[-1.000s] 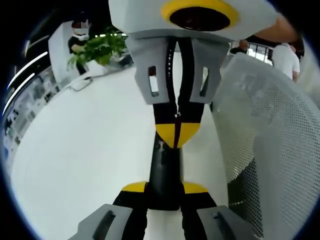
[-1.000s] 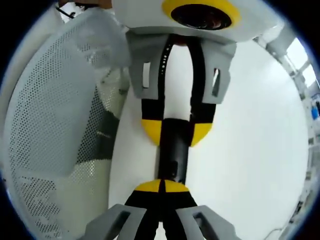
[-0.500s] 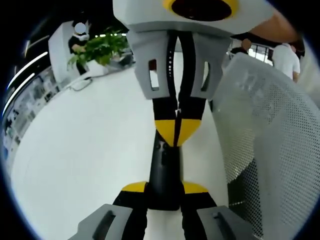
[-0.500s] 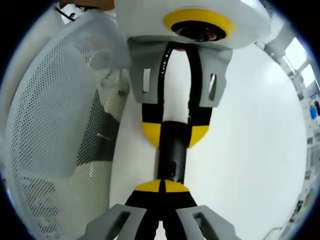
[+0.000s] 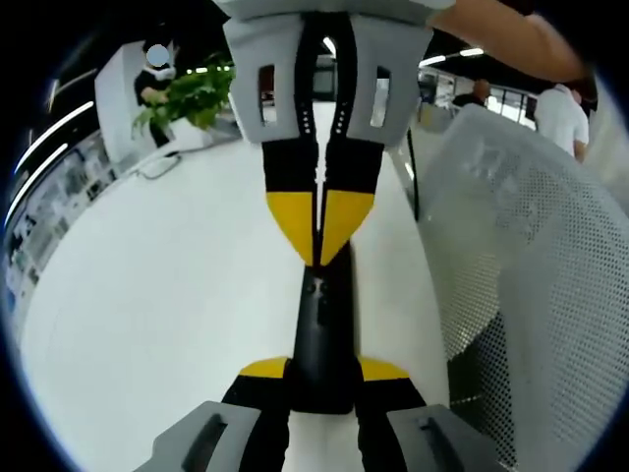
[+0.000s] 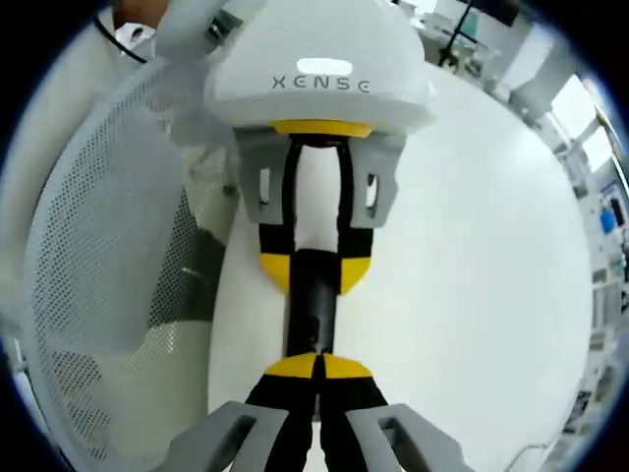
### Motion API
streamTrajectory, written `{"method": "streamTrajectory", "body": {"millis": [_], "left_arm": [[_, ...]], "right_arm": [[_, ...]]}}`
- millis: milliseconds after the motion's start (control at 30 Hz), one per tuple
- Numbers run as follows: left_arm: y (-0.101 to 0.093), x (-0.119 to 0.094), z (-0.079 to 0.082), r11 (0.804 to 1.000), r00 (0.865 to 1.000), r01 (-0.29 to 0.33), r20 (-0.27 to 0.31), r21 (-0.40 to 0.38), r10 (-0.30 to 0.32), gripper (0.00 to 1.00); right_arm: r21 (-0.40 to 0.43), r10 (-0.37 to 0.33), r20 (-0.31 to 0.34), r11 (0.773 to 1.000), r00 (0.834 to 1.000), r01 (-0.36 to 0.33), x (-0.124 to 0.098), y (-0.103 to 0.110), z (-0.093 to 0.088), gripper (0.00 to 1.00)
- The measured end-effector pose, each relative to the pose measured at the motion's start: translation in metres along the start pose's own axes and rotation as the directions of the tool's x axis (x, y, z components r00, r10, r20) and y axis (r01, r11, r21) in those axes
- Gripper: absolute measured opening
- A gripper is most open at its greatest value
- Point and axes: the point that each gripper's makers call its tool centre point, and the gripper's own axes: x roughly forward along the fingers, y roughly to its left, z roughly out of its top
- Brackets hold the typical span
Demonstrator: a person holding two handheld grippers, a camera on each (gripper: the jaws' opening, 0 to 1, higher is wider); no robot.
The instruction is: Press the specified remote control buttons in sequence, fully releasing each button before pressing the next.
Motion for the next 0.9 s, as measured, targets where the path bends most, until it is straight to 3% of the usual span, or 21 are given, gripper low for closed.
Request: {"method": "streamTrajectory", "body": {"millis": [533, 900], "left_arm": [[0.001, 0.0, -0.001, 1.0, 1.0, -0.002, 0.002, 0.0, 0.002, 0.24], [0.001, 0.0, -0.001, 1.0, 1.0, 0.0, 0.002, 0.0, 0.0, 0.24]], "right_arm": [[-0.012, -0.011, 0.006, 1.0, 1.0, 0.011, -0.007, -0.005, 0.007, 0.0], [-0.013, 0.014, 0.002, 1.0, 1.0, -0.014, 0.007, 0.001, 0.007, 0.0]]}}
